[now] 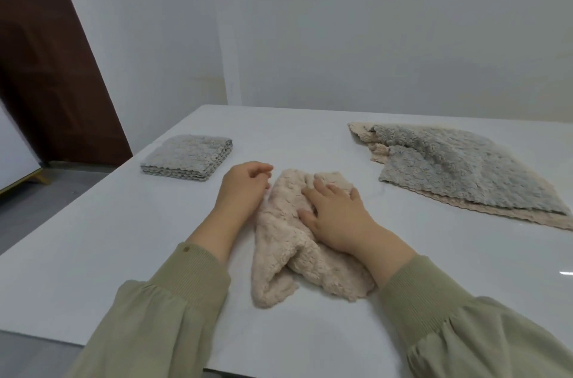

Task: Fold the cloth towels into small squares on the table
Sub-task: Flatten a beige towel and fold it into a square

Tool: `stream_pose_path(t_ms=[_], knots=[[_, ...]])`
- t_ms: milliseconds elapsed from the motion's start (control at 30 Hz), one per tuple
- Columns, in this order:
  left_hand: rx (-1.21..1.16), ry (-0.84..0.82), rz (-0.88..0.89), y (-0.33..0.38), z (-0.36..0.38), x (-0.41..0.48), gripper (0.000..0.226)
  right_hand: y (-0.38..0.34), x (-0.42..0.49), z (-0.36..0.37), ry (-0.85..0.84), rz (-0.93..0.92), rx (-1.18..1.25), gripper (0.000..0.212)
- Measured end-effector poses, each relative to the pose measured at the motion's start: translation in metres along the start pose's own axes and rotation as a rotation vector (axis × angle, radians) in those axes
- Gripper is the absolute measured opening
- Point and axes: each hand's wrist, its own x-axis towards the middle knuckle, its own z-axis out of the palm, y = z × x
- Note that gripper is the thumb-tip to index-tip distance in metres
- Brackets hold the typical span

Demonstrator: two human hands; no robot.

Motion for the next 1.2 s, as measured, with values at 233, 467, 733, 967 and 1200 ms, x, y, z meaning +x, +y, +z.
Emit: stream_pose_path(t_ms=[233, 467, 733, 967, 1200], knots=[[0.740, -0.216, 0.131, -0.015, 0.002, 0.012, 0.029, 0.003, -0.005, 0.002, -0.019, 0.040, 0.018, 0.058], [0.089, -0.247, 0.028, 0.000, 0.008, -0.001, 0.015, 0.004, -0.002, 0.002, 0.000, 0.079, 0.044, 0.058], [-0.647, -0.311, -0.303, 0.008, 0.003, -0.003, 0.018, 0.004, 0.000, 0.004, -0.001, 0.073, 0.023, 0.058], [-0.577, -0.385, -0.289, 0.011, -0.001, -0.006, 0.020, 0.004, 0.001, 0.005, 0.006, 0.077, 0.032, 0.058], [-0.308, -0.517, -0.227, 0.013, -0.003, -0.009, 0.013, 0.004, 0.001, 0.006, 0.007, 0.072, 0.053, 0.060]])
